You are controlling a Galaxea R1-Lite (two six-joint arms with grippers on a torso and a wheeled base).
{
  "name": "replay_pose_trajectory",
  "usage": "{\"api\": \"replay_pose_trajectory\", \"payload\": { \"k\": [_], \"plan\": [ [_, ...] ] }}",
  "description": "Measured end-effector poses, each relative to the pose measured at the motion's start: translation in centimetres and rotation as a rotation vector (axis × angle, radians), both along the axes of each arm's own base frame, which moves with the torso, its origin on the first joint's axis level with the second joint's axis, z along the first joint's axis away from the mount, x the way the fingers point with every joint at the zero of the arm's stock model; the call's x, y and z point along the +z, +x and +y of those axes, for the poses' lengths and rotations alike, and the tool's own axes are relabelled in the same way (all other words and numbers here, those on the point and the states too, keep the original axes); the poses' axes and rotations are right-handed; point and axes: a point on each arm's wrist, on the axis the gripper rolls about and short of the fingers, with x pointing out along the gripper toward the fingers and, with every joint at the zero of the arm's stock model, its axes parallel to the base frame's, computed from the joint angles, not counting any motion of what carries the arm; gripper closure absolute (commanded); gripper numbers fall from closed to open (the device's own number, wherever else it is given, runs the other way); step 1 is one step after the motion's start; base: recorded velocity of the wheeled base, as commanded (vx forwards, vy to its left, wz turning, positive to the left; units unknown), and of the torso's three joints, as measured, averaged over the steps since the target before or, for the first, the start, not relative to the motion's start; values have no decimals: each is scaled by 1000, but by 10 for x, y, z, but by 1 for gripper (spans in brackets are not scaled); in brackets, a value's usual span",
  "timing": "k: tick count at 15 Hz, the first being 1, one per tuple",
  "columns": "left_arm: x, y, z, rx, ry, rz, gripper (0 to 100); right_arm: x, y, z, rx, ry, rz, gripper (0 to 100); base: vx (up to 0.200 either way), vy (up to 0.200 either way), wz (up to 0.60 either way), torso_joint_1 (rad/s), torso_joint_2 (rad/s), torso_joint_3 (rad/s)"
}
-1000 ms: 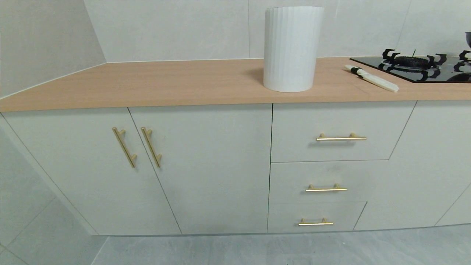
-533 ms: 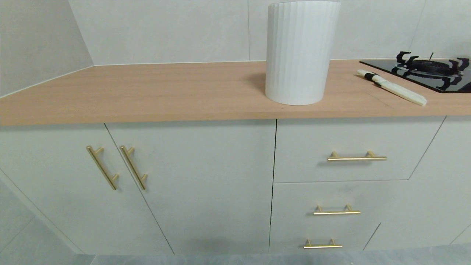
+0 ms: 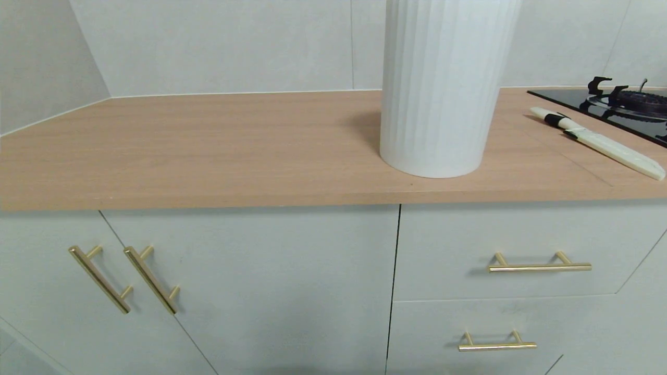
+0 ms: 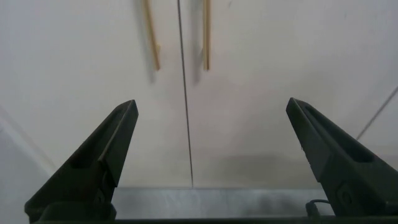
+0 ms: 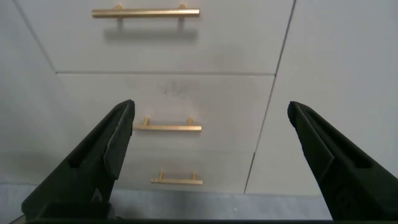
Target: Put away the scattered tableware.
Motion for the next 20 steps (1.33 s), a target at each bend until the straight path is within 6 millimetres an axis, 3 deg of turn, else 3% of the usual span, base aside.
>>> {"api": "replay_pose_trajectory", "payload": {
  "k": [8, 17, 20],
  "plan": [
    [0, 0, 0, 0, 0, 0, 0, 0, 0, 0, 0, -1, 0, 0, 0, 0, 0, 0, 0, 0],
    [0, 0, 0, 0, 0, 0, 0, 0, 0, 0, 0, -1, 1, 0, 0, -200, 0, 4, 2, 1],
    [0, 0, 0, 1, 0, 0, 0, 0, 0, 0, 2, -2, 0, 0, 0, 0, 0, 0, 0, 0]
  ]
}}
